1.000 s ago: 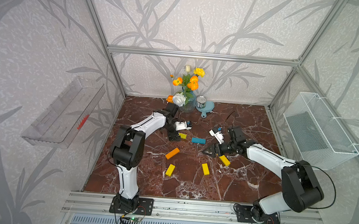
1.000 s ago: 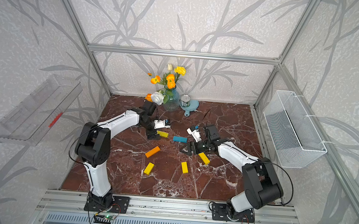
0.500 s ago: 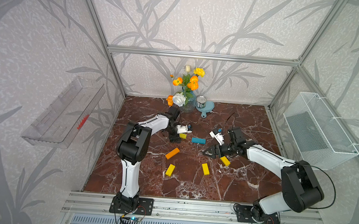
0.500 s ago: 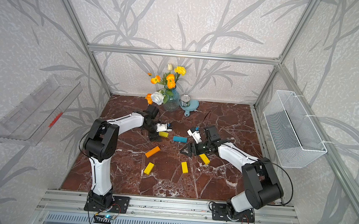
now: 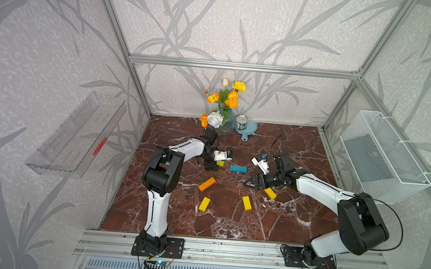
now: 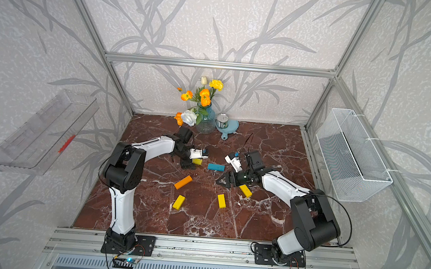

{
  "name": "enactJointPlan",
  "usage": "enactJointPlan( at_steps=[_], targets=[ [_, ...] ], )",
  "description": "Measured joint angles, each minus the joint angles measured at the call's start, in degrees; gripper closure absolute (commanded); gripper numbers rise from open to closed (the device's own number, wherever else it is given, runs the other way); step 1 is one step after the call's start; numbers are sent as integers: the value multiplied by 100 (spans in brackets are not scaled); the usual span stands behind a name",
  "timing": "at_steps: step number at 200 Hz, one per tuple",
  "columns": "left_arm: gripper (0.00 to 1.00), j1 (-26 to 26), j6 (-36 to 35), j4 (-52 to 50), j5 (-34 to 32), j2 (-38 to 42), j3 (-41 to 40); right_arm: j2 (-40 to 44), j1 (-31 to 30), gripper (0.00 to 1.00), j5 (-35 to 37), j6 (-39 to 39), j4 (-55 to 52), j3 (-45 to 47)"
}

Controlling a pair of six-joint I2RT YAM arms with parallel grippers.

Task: Assemble the letter p with building blocks
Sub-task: Pick up the building block from the center of the board.

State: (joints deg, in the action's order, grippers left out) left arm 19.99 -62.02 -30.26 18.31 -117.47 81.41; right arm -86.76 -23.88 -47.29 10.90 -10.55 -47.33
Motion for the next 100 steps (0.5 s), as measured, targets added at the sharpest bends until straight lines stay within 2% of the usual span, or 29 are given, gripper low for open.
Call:
enactJointPlan(
  at_steps=[14, 40, 63, 100],
  targets=[
    [26, 0, 7, 70, -35, -24, 31, 0, 0, 24, -11, 0, -2, 0],
    [45, 0, 13, -94, -101, -227, 363, 0, 0, 24, -33, -2, -22, 0],
    [53, 2, 0, -573, -129, -431, 745, 0, 2, 24, -35, -4, -31, 0],
    [69, 28, 20, -1095, -81, -385, 704, 0, 24, 24, -72, -7, -37, 0]
  ],
)
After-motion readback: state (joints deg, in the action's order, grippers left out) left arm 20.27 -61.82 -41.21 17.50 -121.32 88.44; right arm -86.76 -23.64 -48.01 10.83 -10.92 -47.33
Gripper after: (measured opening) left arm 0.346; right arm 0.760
